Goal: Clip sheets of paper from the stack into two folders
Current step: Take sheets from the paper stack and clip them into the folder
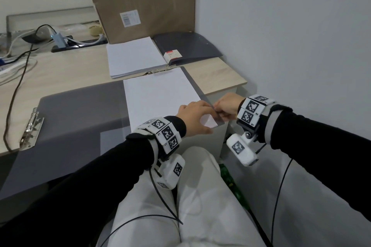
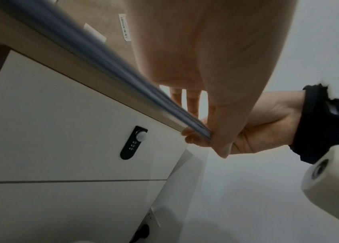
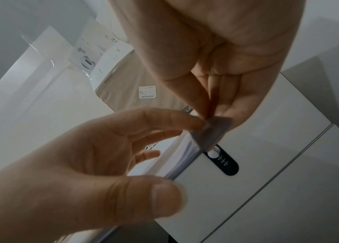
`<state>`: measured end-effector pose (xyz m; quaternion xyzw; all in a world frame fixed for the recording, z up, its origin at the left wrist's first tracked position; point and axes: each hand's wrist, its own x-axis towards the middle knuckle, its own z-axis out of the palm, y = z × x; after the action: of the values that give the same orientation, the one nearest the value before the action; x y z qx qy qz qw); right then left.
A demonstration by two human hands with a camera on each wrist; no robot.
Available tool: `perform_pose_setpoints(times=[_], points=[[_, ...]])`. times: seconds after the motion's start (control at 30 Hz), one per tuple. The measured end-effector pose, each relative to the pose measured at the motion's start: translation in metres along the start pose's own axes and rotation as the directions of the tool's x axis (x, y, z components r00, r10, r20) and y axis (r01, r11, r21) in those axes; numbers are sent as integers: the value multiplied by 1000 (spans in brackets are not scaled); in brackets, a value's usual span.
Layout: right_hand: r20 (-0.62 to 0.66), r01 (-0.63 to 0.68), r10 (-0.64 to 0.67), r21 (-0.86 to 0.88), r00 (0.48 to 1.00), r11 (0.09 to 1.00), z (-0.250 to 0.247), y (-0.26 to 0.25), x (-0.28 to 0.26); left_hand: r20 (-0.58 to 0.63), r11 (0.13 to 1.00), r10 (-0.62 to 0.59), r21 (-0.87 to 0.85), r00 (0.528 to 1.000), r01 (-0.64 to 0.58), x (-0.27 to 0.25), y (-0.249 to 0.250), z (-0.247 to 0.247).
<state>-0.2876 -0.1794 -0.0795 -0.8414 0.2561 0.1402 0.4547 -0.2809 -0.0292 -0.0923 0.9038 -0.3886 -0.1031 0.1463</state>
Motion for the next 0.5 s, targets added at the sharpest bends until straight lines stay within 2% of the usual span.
perform_pose_setpoints(times=[0.1,0.17,0.23,0.3,0.37,0.5], points=[[26,-4,7,-95,1000,996,-1,-3,-1,47,1000,-7,-17,999,7,-1,0,-3],[11,15,-14,-153,1000,988,-2,-6,2,49,993,15,-115,999,-9,-3,-2,-10],[-81,91,-101,-124,992,988,-6,-13,4,-3,974,23,-224,1000,-23,-5,-8,-22],[-161,236,-276,-226,948,945,-11,-25,8,-42,962,-18,-272,999,6,-5,-20,-39],[-128,346,-409,-344,903,873,-11,-38,13,-60,963,-76,-263,995,57,-4,-38,-59],[66,462,-499,-500,864,733,6,-71,29,-115,924,-246,-329,962,197,5,-81,-94]])
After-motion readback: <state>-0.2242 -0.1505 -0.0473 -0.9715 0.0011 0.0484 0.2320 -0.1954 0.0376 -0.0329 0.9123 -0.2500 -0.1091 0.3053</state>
